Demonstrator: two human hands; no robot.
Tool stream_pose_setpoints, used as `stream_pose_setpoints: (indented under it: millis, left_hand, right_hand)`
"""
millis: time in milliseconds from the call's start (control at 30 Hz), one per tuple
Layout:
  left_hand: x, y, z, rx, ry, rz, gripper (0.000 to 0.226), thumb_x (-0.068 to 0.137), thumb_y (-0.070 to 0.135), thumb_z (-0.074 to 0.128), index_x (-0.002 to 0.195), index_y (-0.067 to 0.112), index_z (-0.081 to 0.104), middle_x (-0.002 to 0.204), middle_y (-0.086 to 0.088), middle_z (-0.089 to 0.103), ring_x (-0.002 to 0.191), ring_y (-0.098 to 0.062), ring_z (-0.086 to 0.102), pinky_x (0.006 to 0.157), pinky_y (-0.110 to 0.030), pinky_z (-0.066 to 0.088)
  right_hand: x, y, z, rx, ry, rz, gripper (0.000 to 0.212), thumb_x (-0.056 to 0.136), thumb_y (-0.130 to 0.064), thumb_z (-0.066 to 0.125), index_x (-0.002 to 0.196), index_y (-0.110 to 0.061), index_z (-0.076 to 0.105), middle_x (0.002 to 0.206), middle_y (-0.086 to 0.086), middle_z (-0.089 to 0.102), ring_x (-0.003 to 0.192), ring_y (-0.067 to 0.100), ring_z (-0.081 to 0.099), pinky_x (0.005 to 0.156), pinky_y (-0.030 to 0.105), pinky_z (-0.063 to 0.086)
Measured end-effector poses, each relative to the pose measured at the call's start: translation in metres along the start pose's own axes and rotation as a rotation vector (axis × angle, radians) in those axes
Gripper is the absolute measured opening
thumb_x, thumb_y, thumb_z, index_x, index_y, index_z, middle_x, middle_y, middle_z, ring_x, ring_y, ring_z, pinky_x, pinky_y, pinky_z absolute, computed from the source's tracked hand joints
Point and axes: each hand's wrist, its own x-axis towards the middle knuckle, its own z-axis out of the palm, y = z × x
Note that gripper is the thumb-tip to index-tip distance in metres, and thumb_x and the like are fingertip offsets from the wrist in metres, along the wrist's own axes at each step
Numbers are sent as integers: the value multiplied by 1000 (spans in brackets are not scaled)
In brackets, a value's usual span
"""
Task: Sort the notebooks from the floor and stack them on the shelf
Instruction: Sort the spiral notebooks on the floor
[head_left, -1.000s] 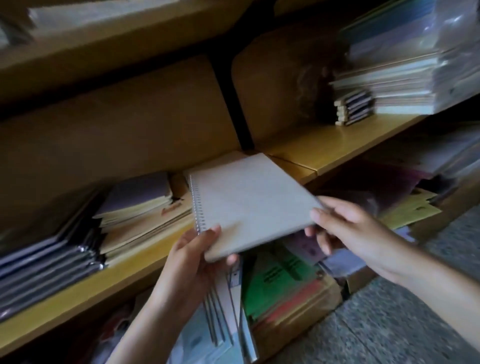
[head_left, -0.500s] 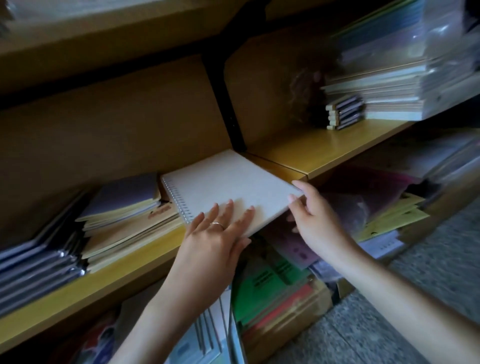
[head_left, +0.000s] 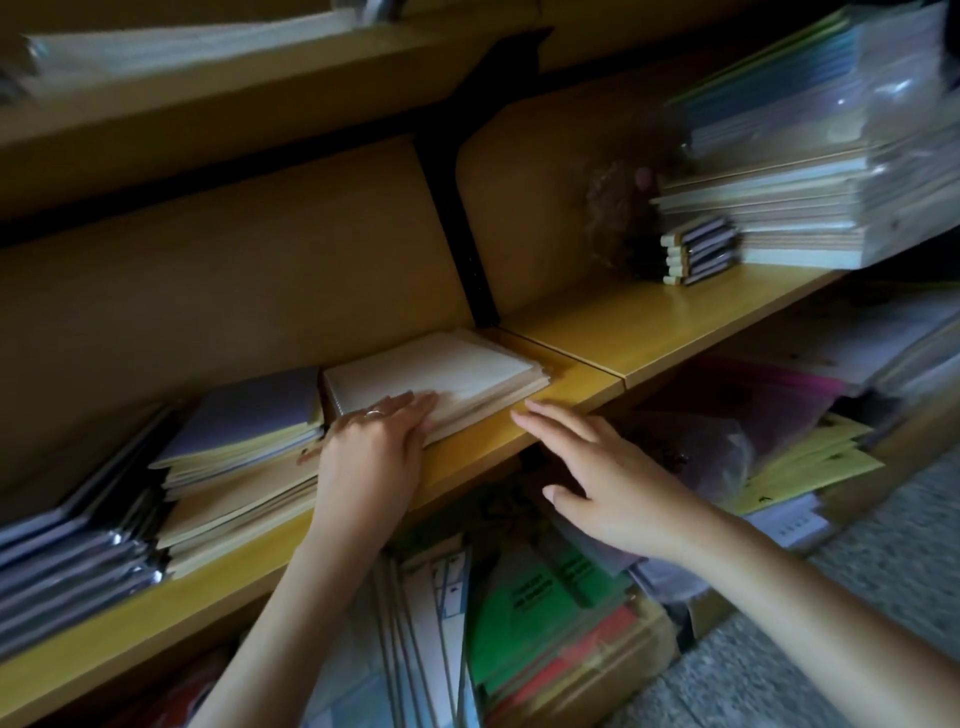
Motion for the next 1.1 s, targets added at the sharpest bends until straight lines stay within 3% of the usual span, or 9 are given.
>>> stream_pose_setpoints:
  millis: [33,100,200,367,533,700,833,933,1100]
  left_hand:
    - [2,-1,0,-10,1,-20,31,92,21,57,121,24,64,123,0,64,112,-22,62,93,-33,48]
    - [7,-1,1,-25,-28,-90,32,94,28,53,125,28,60,130,3,59,118,-20,57,97,-33,45]
    - [17,-2,4,-34,-98,-167,34,96,30,48,129,31,56,136,6,53,124,-20,52,103,-34,41]
    - [26,-2,9,-93,-147,-206,37,96,22,45,130,32,55,138,6,52,128,-20,47,110,-39,33]
    - [25,-5,15,48,-179,-126,56,86,35,22,136,33,45,140,5,49,128,-23,42,107,-38,30]
    - [24,-6,21,86,-134,-130,58,85,39,17,134,30,46,138,3,48,130,-24,36,105,-40,27]
    - [21,-2,19,59,-73,-142,47,91,34,27,129,22,52,135,-4,49,130,-26,35,109,-42,23]
    - [11,6,13,29,50,8,32,89,18,48,120,15,58,127,-8,54,124,-27,42,107,-41,28]
    - [-34,46,6,-166,42,317,23,86,15,51,106,15,63,114,0,60,107,-17,53,92,-32,40]
  right_hand:
    - [4,0,-1,-14,8,8,68,94,-24,51,147,-42,12,151,-29,3,112,-12,45,86,20,48]
    - [11,4,-2,-3,13,35,61,95,-22,49,144,-42,21,147,-31,9,73,0,59,55,22,48]
    - [15,8,2,63,18,47,57,94,-19,49,141,-43,27,141,-33,15,67,20,61,51,35,51]
    - [13,6,5,19,29,54,57,94,-19,49,142,-40,27,143,-28,15,46,10,48,46,23,42]
    - [11,4,7,-36,51,34,58,94,-19,49,143,-39,25,144,-26,14,54,-2,51,41,18,37]
    - [10,4,12,-84,86,14,59,93,-18,51,143,-36,26,146,-24,14,60,-9,51,42,17,36]
    - [7,4,13,-112,68,22,62,93,-17,51,144,-36,21,149,-25,7,50,6,50,42,18,36]
    - [1,3,9,-94,52,-10,61,93,-17,50,144,-38,23,149,-28,6,45,11,46,42,19,37]
    - [-40,4,-7,-6,153,-46,28,94,-22,45,117,-35,52,117,-26,46,57,12,54,54,33,47]
